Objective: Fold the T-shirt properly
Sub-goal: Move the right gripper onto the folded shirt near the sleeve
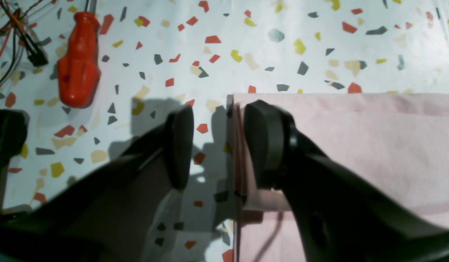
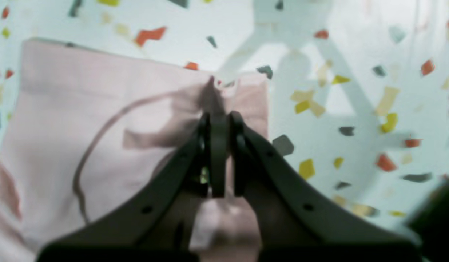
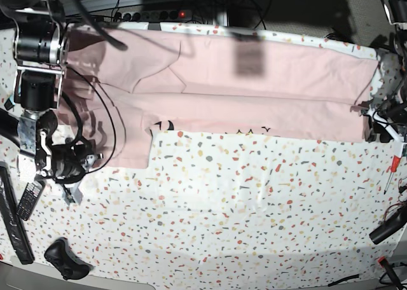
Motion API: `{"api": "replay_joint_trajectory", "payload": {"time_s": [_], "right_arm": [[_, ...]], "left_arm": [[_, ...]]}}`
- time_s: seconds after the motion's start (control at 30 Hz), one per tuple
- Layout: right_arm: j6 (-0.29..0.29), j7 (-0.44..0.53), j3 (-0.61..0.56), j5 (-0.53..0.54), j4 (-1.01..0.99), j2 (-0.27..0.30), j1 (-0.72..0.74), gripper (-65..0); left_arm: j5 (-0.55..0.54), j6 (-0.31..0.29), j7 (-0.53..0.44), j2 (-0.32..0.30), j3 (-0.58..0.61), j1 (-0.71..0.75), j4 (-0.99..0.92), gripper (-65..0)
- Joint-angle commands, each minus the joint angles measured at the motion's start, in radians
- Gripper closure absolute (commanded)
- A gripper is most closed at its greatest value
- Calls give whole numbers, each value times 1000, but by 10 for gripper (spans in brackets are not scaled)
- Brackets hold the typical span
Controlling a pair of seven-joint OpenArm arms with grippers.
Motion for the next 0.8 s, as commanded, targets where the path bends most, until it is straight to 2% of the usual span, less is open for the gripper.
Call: {"api": "replay_joint_trajectory", "payload": {"time_s": [0.0, 0.1, 0.23, 0.33, 0.57, 0.77], "right_arm": [[5, 0, 2, 11, 63, 14, 16, 0], [5, -35, 2, 29, 227, 14, -60, 0], [5, -118, 2, 119, 461, 9, -204, 0], [4, -138, 3, 169, 613, -4, -321, 0], [-10, -138, 5, 176, 875, -85, -539, 0], [-10, -138, 5, 172, 983, -159, -654, 0]], "left_arm": [[-13, 3, -24, -19, -7, -17, 19, -256], [-13, 3, -24, -19, -7, -17, 19, -256], [-13, 3, -24, -19, -7, -17, 19, -256], [-13, 3, -23, -19, -7, -15, 19, -256], [-13, 3, -23, -19, -7, -14, 18, -256], [-12, 3, -23, -19, -7, -14, 18, -256]]}}
